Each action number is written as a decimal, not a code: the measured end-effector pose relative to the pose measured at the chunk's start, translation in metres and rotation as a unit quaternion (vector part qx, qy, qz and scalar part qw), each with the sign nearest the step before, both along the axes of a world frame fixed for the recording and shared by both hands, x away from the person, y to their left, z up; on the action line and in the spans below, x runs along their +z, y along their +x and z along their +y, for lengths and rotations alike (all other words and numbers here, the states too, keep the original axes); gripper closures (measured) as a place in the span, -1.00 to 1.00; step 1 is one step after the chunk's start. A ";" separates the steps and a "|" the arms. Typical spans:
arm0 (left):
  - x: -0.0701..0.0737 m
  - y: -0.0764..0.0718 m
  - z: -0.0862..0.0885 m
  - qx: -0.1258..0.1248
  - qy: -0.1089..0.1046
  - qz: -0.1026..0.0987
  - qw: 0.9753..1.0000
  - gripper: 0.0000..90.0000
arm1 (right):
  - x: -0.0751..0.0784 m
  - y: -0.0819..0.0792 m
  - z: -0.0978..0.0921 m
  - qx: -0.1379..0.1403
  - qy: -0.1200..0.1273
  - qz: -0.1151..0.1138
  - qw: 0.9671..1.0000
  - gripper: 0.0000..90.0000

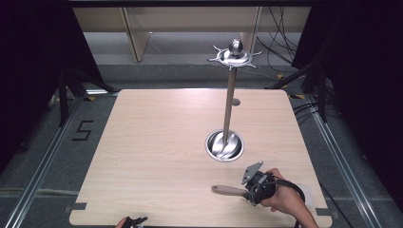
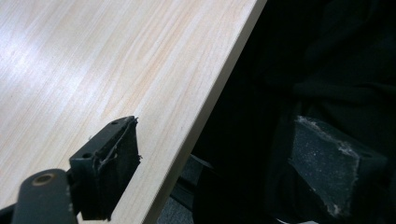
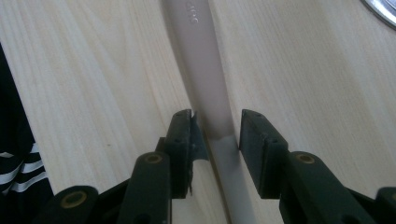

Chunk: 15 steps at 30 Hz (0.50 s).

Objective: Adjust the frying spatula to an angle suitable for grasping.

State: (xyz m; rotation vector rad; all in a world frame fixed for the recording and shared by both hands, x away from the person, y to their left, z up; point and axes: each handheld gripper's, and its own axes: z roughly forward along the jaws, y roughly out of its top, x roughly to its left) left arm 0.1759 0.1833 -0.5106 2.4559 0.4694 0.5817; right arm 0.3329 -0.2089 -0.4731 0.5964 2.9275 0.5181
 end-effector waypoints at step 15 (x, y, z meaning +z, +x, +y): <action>0.001 -0.001 0.001 0.000 0.001 0.001 1.000 -0.67 | 0.000 0.005 0.008 -0.017 -0.049 0.026 0.998 0.53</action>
